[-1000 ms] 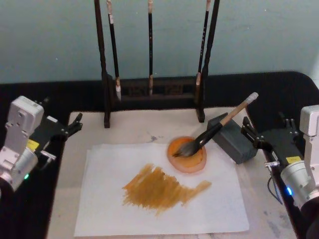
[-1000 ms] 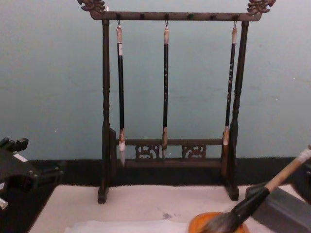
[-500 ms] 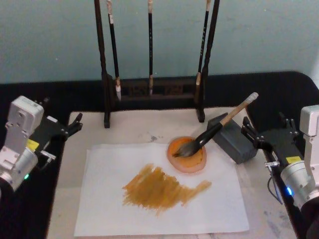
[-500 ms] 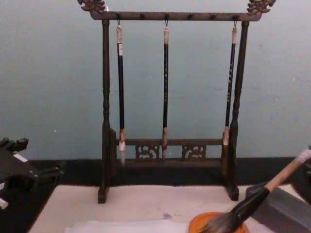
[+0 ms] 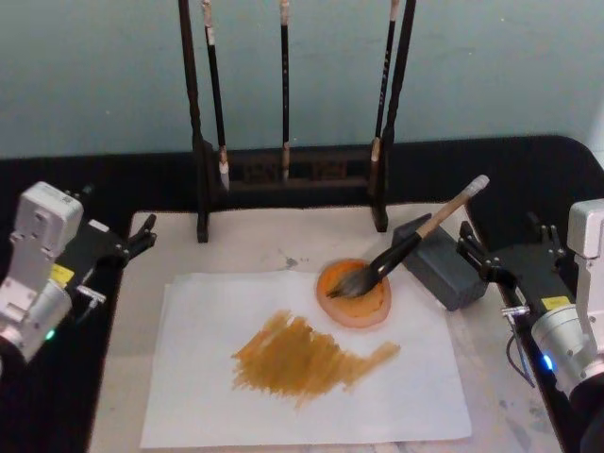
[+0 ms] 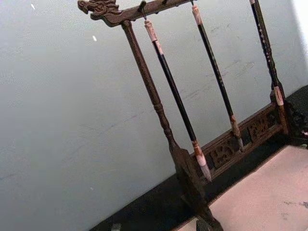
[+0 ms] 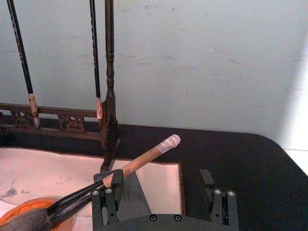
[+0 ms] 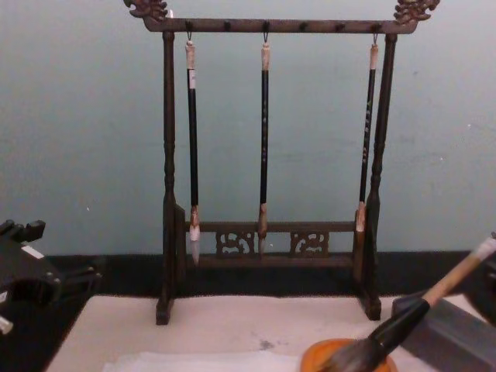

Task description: Pick up the brush from the inkstone, write on the paper, then place the brush back to its original position.

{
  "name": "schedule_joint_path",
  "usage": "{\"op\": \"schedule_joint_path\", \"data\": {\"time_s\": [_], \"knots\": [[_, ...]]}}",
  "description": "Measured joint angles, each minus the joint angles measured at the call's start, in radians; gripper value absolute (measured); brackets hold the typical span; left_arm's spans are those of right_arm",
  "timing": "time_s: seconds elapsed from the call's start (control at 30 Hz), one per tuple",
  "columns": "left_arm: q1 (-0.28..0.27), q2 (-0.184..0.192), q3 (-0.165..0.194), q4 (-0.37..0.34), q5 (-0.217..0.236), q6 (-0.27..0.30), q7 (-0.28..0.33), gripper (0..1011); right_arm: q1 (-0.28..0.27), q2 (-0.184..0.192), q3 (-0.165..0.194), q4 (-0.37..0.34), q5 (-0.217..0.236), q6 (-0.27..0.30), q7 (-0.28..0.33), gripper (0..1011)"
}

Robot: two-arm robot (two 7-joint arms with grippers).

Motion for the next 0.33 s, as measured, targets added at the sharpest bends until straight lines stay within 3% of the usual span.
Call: {"op": "schedule_joint_path", "data": {"time_s": [0.33], "knots": [[0.0,0.0,0.0,0.0,0.0,0.0,0.0,1010,0.0,0.0,0.0,0.0,0.0,0.0,0.0,1000]]}}
